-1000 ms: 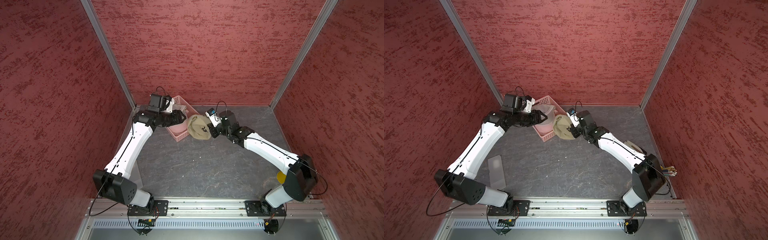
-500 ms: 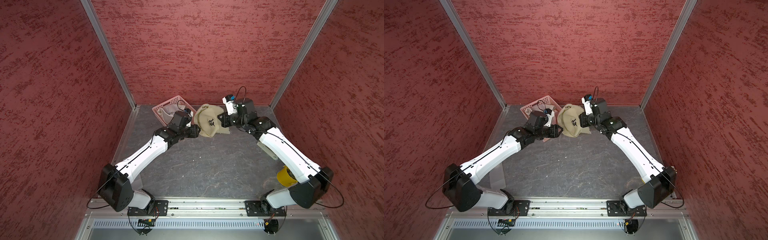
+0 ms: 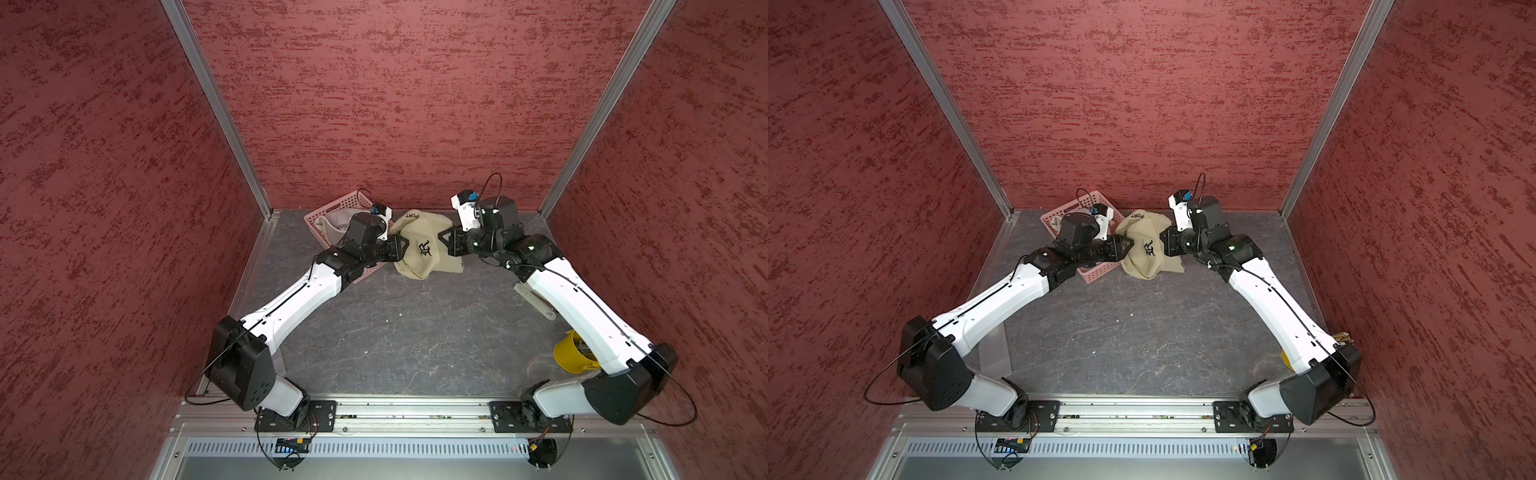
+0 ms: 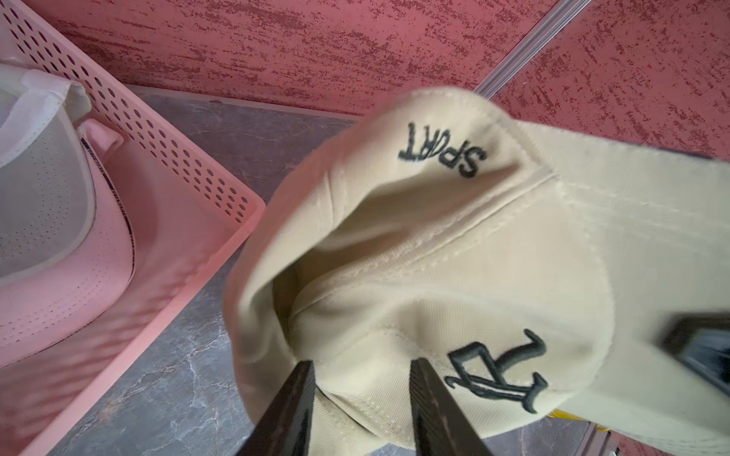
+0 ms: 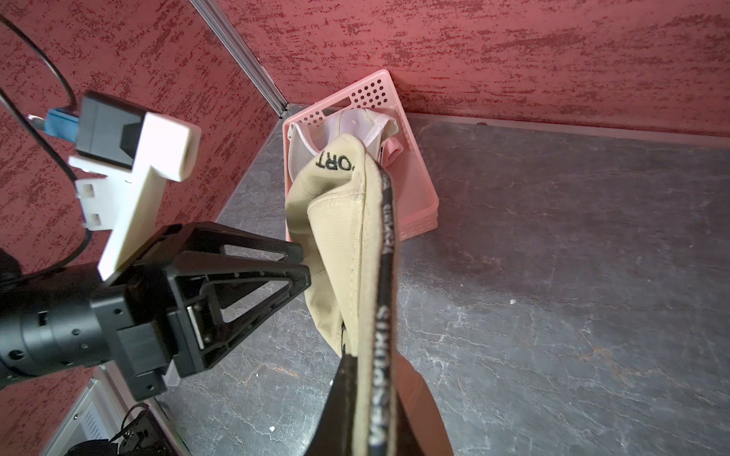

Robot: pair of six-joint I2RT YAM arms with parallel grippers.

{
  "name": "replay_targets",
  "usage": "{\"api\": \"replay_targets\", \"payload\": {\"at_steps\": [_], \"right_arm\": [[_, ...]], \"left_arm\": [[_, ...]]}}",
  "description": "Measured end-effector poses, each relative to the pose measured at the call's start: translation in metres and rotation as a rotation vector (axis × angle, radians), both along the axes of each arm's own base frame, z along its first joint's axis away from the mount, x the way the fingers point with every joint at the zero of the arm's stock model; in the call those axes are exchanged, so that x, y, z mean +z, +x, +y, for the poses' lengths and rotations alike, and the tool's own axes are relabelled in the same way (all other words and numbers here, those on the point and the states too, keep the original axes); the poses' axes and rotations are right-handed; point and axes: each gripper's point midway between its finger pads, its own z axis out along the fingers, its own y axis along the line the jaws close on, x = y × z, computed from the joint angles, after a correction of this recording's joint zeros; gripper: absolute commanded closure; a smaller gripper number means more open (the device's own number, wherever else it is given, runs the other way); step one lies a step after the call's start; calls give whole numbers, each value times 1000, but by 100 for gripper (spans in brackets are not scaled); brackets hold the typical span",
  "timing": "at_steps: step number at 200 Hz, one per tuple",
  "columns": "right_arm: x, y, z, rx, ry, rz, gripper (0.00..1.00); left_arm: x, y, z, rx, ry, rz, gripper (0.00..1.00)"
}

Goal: Turn the baseball cap inside out
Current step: Turn over the baseball cap.

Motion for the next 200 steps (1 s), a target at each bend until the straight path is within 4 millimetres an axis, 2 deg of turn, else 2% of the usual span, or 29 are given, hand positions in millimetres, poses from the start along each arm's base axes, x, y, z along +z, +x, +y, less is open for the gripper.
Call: {"api": "replay_targets", "payload": {"at_steps": [23, 53, 81, 108, 131, 154, 200], "right_arm": [[-1, 1, -3, -9, -4, 4, 100], [0, 2, -2, -4, 6, 5, 100], [2, -3, 4, 32, 36, 20, 100], [3, -10, 11, 79, 70, 39, 100], [6, -13, 14, 109, 103, 54, 100], [11, -13, 12, 119, 138, 62, 100], [22, -15, 14, 160, 204, 61, 100]], "left_arm": [[10, -10, -7, 13, 47, -11, 55], [10, -23, -16, -13, 67, -10, 53], [1, -6, -5, 10, 47, -4, 50], [-24, 19, 19, 43, 38, 31, 44], [-32, 24, 28, 16, 24, 51, 42], [-25, 21, 21, -65, 1, 26, 39], [-19, 0, -4, -257, -25, -15, 39]]}}
